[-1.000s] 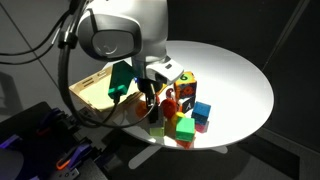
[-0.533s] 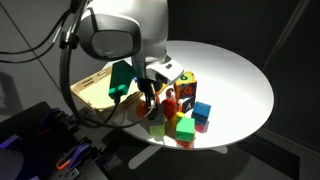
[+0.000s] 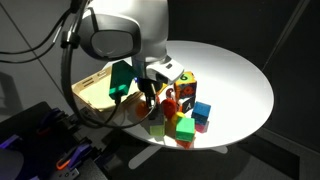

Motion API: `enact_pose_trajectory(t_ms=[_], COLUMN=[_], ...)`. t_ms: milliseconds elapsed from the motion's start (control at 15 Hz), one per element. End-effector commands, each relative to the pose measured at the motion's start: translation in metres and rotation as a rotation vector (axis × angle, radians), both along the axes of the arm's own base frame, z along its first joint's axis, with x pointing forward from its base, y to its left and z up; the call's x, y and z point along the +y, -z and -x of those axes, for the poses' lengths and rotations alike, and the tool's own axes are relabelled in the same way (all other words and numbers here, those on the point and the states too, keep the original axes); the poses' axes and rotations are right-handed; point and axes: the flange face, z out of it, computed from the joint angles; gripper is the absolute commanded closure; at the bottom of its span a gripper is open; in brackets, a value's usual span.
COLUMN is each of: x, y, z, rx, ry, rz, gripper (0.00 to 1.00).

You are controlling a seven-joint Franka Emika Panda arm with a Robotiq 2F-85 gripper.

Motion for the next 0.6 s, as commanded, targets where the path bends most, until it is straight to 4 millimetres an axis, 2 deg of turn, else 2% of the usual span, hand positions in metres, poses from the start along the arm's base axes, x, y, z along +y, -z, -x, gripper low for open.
enact_pose_trajectory(t_ms=[0,533], x=[-0.005,-0.007], y=[-0.015,-0.054], z=[-0.004,-0.016], rx=[-0.019,-0.092], ry=[-0.008,-0.009], rz=[-0.016,-0.001], gripper=[0.67,0.67])
